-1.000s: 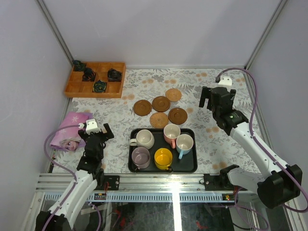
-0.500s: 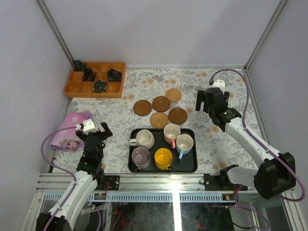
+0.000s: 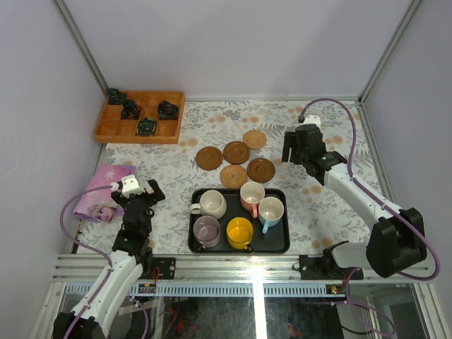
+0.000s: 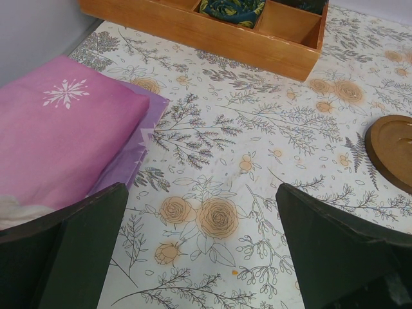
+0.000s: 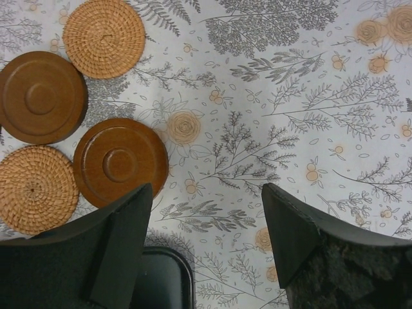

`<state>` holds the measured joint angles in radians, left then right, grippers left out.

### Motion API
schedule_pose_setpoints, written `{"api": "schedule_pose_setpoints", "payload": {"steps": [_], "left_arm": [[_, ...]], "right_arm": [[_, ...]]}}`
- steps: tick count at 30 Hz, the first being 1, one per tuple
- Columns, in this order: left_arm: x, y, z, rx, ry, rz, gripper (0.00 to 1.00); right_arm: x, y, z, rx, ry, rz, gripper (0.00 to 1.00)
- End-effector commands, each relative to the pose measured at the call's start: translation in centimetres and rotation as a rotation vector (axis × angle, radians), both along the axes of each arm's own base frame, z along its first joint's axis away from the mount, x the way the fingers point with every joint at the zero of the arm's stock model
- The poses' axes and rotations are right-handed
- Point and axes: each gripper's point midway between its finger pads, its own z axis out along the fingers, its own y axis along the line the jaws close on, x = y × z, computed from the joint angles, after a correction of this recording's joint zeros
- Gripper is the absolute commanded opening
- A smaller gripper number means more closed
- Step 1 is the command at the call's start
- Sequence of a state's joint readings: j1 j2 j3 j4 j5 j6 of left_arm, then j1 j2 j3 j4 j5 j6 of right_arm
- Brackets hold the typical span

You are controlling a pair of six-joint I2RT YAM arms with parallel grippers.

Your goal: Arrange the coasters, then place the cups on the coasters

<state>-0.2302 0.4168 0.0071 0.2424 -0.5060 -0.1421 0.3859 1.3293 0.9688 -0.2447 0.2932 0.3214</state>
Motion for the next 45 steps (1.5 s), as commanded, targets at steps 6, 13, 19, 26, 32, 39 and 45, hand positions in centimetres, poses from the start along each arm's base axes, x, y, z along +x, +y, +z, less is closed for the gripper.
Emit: {"api": "schedule_pose_setpoints", "payload": {"steps": [6,13,19,26,32,39,45], "left_arm": [[-0.1,0.3,-0.4,-0.010,-0.026,0.026,1.00],[-0.1,0.3,-0.4,-0.010,-0.026,0.026,1.00],[-0.1,0.3,-0.4,-0.010,-0.026,0.026,1.00],[-0.1,0.4,-0.4,-0.009,-0.026,0.026,1.00],[-0.1,0.4,-0.3,-0.010,-0.027,0.027,1.00],[-0.1,0.3,-0.4,-0.010,-0.026,0.025,1.00],[-0.1,0.3,-0.4,-0.010,-0.027,0.026,1.00]], "right_arm": [[1.1,0.8,3.5,0.074,-0.098,-0.003,0.75],[1.3,1.0,3.4,0.080,-0.101,-0.003,0.74],[2.1,1.4,3.5,0.083,-0.106,0.006,0.74],[2.6,2.0,3.7,0.101,-0.115,0.017,0.75],[2.6,2.0,4.0,0.104,-0.127,0.016,0.74],[2.5,1.9,4.0,0.107,-0.128,0.010,0.74],[2.4,1.9,3.8,0.110,-0.126,0.010,0.74]]}}
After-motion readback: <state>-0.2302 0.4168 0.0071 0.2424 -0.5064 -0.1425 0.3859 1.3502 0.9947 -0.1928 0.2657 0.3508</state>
